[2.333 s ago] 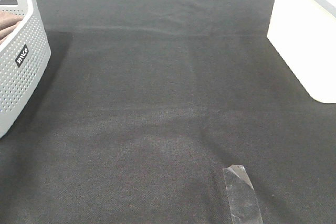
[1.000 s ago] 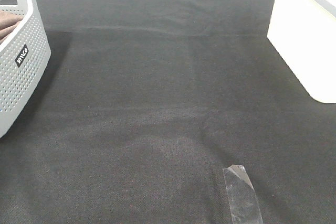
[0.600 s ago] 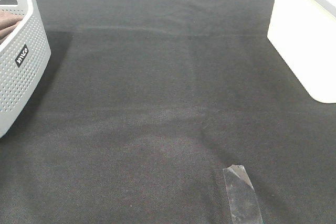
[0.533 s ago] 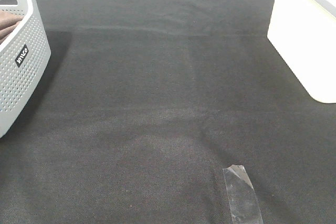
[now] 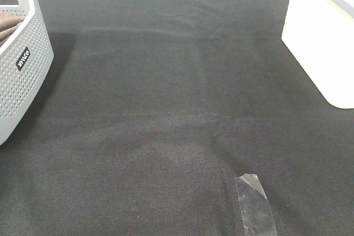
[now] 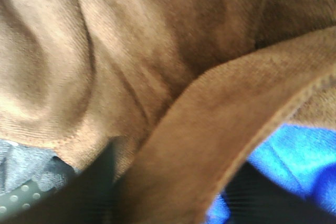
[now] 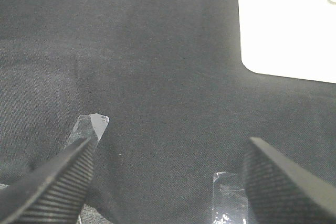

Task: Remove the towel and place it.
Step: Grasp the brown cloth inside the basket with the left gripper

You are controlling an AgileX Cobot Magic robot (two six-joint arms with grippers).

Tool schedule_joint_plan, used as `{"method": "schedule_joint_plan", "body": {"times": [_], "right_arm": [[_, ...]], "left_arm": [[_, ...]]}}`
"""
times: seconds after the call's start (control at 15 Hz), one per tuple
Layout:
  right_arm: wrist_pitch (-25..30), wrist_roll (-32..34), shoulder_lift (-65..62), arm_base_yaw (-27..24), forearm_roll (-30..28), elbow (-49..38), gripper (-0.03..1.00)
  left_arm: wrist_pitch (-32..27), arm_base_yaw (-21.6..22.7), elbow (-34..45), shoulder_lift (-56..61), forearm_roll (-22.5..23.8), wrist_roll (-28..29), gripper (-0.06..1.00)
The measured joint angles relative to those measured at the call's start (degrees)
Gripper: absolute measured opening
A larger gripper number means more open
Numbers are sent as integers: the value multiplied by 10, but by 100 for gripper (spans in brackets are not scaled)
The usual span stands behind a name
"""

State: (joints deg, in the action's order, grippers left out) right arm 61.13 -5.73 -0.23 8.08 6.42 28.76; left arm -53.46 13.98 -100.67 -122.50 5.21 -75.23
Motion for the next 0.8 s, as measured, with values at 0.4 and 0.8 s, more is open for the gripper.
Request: {"method": "schedule_joint_plan", "body": {"times": [0.4, 0.8], "right_arm": [[0, 0, 0, 0, 0, 0, 76], [0, 0, 0, 0, 0, 0, 76]], "left_arm": [[-39, 0, 0, 14, -9, 46, 0], [41, -18, 0, 87, -10, 174, 0]]}}
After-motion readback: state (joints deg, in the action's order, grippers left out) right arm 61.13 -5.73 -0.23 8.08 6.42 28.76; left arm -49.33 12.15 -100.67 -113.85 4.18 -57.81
